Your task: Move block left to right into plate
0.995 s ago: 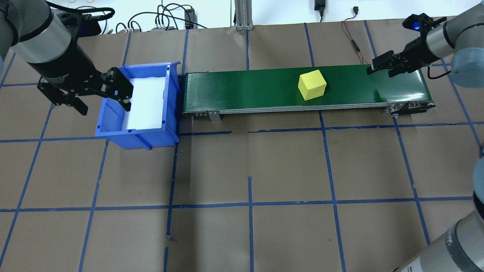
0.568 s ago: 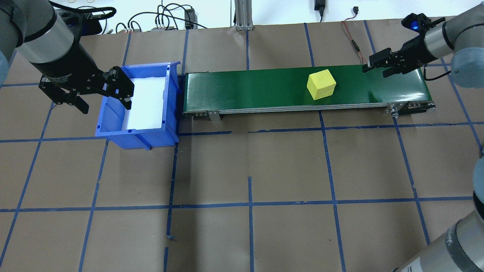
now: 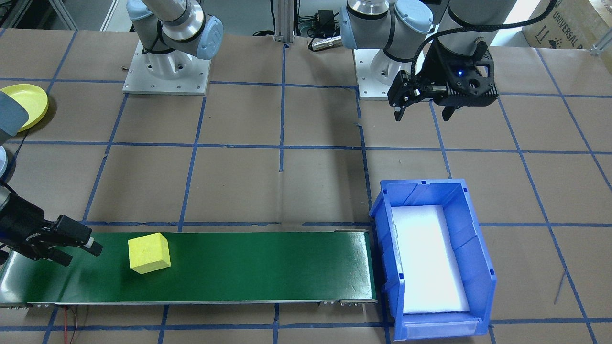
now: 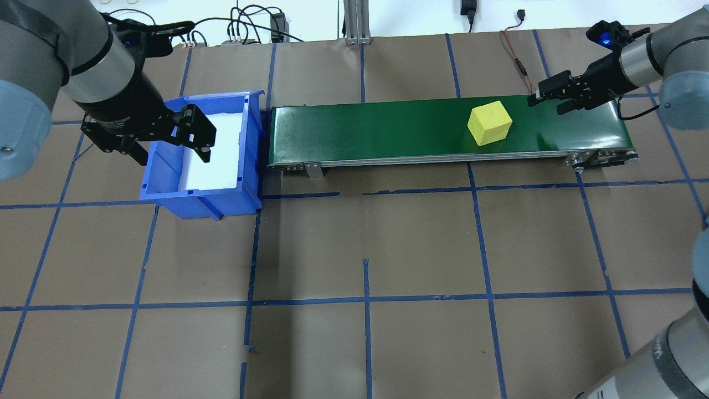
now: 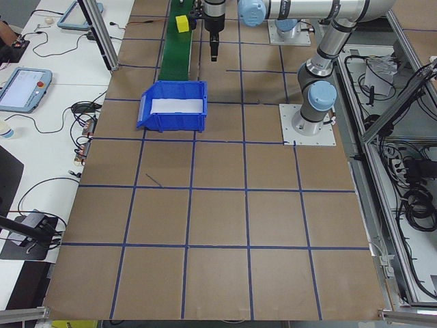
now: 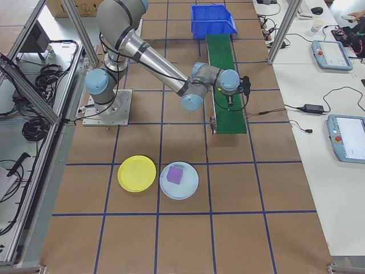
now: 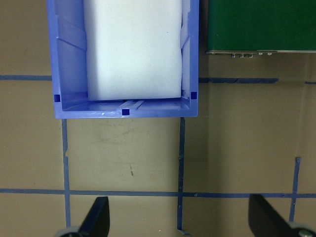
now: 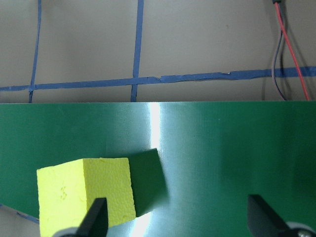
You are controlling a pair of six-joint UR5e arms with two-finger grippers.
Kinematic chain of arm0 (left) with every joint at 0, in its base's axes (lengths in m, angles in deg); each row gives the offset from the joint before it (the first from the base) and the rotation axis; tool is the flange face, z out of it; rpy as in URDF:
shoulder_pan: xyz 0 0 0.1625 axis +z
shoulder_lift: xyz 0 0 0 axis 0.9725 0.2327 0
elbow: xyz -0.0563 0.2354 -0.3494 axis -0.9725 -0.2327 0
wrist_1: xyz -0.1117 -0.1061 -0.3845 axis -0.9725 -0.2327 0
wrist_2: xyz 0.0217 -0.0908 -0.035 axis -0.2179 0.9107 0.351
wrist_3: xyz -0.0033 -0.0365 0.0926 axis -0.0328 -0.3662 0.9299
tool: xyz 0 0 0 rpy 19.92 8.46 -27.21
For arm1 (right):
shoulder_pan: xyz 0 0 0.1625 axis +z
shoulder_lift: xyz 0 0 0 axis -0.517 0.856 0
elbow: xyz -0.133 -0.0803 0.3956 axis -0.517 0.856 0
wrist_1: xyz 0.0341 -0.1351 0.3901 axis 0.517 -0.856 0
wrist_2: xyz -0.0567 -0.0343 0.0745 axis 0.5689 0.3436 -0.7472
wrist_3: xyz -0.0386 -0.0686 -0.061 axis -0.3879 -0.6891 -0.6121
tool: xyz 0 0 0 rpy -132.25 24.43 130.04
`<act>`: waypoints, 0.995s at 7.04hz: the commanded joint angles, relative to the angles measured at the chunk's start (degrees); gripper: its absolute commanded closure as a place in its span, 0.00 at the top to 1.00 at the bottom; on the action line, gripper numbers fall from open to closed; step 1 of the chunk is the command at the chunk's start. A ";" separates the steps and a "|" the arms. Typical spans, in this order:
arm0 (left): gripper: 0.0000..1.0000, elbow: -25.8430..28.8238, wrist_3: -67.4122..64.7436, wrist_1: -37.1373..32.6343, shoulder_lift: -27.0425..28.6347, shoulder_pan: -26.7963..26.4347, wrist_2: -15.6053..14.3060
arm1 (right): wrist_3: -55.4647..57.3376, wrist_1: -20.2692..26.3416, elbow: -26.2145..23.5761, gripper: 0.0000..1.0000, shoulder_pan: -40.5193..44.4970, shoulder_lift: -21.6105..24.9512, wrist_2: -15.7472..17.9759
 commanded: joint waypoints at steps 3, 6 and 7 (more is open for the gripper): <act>1.00 -0.14 0.45 0.29 -0.04 0.43 0.14 | -0.11 -0.12 -0.79 1.00 0.00 -0.01 -0.21; 1.00 -0.22 0.54 0.20 0.05 0.43 0.31 | -0.11 -0.21 -0.88 1.00 0.00 -0.01 -0.22; 1.00 -0.23 0.63 0.20 0.05 0.43 0.32 | -0.11 -0.21 -1.05 1.00 0.00 -0.01 -0.22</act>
